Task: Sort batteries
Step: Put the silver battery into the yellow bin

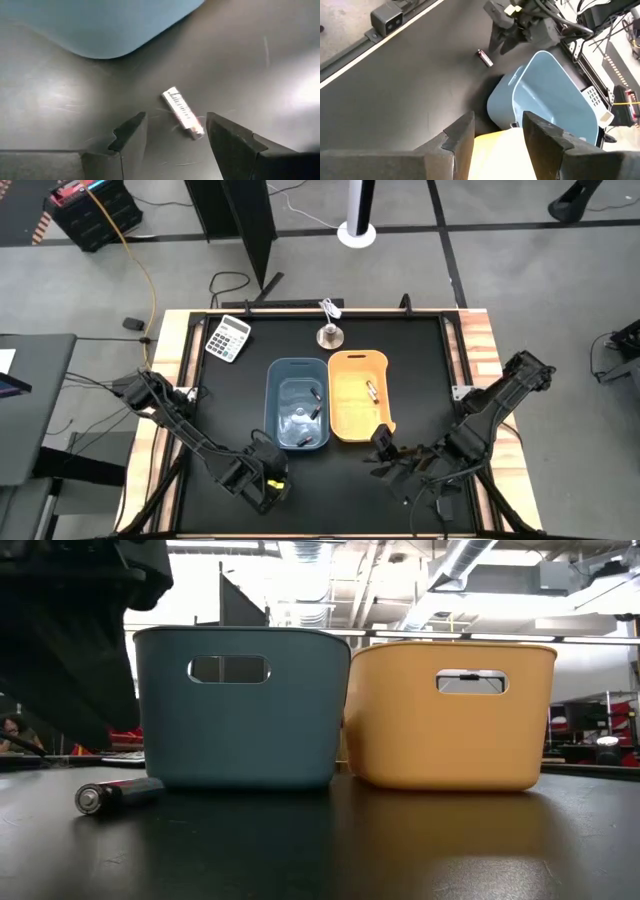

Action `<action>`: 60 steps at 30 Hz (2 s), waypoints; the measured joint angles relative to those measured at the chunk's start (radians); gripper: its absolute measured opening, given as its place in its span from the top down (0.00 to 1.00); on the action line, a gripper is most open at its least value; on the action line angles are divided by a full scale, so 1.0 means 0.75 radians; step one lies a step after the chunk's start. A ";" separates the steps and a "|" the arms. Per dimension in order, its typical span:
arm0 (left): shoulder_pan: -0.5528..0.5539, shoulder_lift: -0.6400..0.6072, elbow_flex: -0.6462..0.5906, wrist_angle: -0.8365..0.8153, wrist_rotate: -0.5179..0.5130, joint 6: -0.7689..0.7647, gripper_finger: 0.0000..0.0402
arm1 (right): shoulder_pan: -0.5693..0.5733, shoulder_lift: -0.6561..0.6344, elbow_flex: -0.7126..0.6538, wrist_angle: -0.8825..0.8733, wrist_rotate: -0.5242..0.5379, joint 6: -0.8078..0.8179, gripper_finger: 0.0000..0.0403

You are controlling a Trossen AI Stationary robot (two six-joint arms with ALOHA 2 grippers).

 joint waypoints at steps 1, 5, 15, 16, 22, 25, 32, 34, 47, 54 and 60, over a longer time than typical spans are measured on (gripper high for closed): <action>0.007 0.003 -0.003 0.021 0.015 0.009 0.51 | 0.000 0.000 -0.001 -0.002 0.000 0.000 0.55; 0.036 0.071 -0.004 0.073 0.063 0.045 0.51 | -0.005 0.001 -0.014 -0.006 0.000 0.004 0.55; 0.047 0.129 -0.003 0.137 0.122 0.026 0.51 | -0.005 0.001 -0.014 -0.005 0.000 0.008 0.55; 0.048 0.128 -0.002 0.137 0.130 0.036 0.51 | -0.005 0.001 -0.014 -0.005 0.000 0.008 0.55; 0.056 0.127 -0.002 0.137 0.173 0.080 0.51 | -0.005 0.001 -0.014 -0.005 0.000 0.008 0.55; 0.057 0.129 0.018 0.109 0.194 0.132 0.51 | -0.005 0.001 -0.014 -0.004 0.000 0.008 0.55; 0.057 0.134 0.129 -0.041 0.230 0.235 0.51 | -0.005 0.001 -0.014 0.005 0.000 0.002 0.55; 0.060 0.132 0.147 -0.079 0.221 0.244 0.51 | -0.005 0.001 -0.014 0.006 0.000 0.002 0.55; 0.048 0.129 0.216 -0.182 0.237 0.248 0.51 | -0.004 0.002 -0.014 0.005 0.000 0.008 0.55; -0.026 0.124 0.287 -0.260 0.201 0.188 0.51 | -0.004 0.002 -0.014 -0.004 0.000 0.009 0.55; -0.087 0.128 0.289 -0.291 0.153 0.055 0.51 | -0.004 0.002 -0.019 0.002 0.000 0.008 0.55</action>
